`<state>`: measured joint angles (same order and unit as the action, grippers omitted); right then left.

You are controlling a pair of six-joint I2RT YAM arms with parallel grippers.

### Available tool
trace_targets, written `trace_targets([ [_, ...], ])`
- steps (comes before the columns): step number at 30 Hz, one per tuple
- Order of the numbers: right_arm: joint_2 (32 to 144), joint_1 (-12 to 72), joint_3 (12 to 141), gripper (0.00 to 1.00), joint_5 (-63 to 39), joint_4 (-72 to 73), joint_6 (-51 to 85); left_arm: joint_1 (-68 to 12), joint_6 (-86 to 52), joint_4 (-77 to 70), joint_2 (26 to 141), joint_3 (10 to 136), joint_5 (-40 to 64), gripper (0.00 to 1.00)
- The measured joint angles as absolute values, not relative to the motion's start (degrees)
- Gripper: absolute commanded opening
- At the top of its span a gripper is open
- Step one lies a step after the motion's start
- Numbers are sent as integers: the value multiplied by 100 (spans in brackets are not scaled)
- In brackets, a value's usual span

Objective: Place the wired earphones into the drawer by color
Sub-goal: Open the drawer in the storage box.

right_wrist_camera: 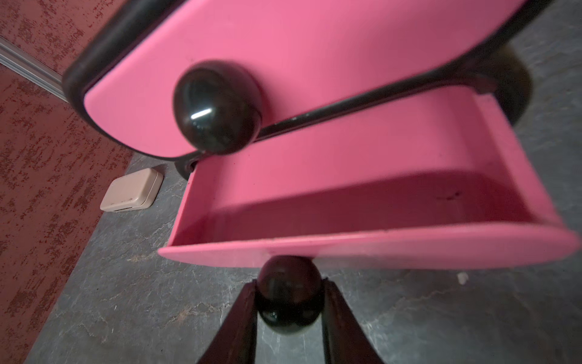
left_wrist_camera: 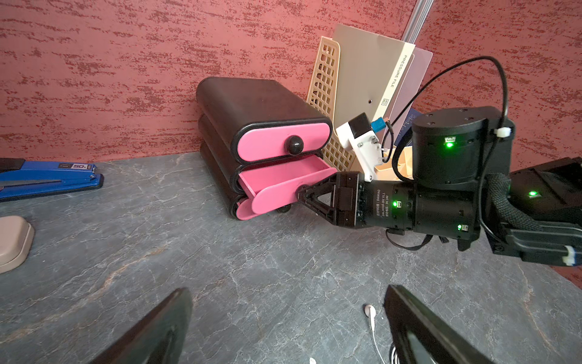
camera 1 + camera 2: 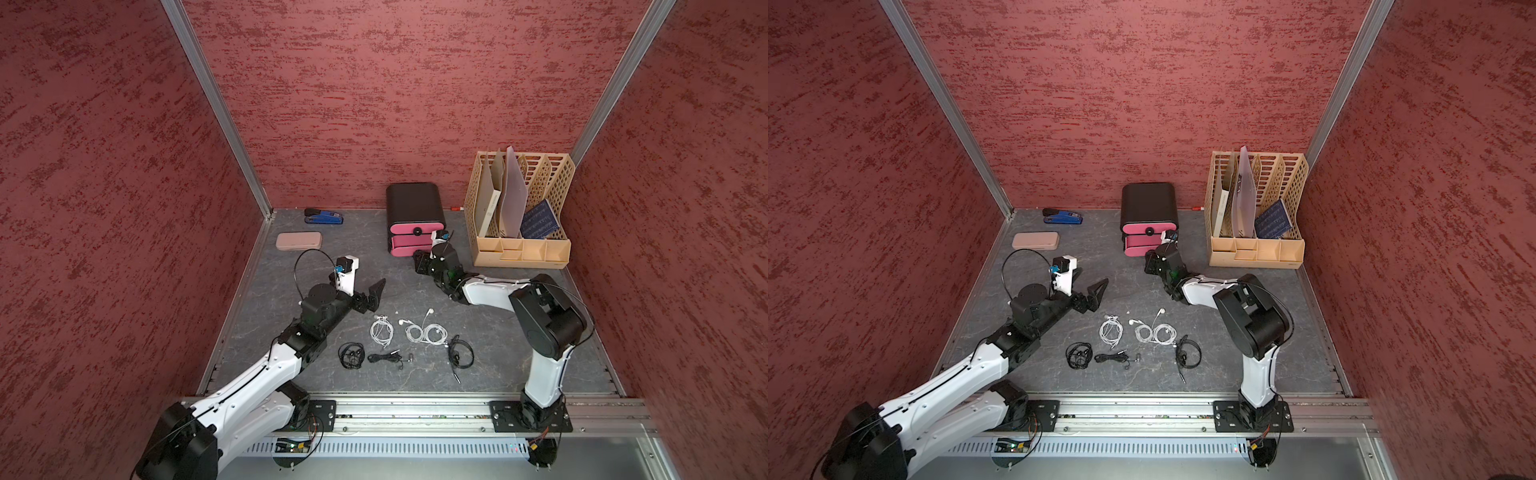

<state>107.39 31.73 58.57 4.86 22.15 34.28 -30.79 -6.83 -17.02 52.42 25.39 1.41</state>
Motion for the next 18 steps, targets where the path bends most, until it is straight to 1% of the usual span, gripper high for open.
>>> trace_targets([
  [18, 9898, 3385, 4923, 28, 578, 2119, 3435, -3079, -683, -1704, 5240, 2539, 139, 100],
])
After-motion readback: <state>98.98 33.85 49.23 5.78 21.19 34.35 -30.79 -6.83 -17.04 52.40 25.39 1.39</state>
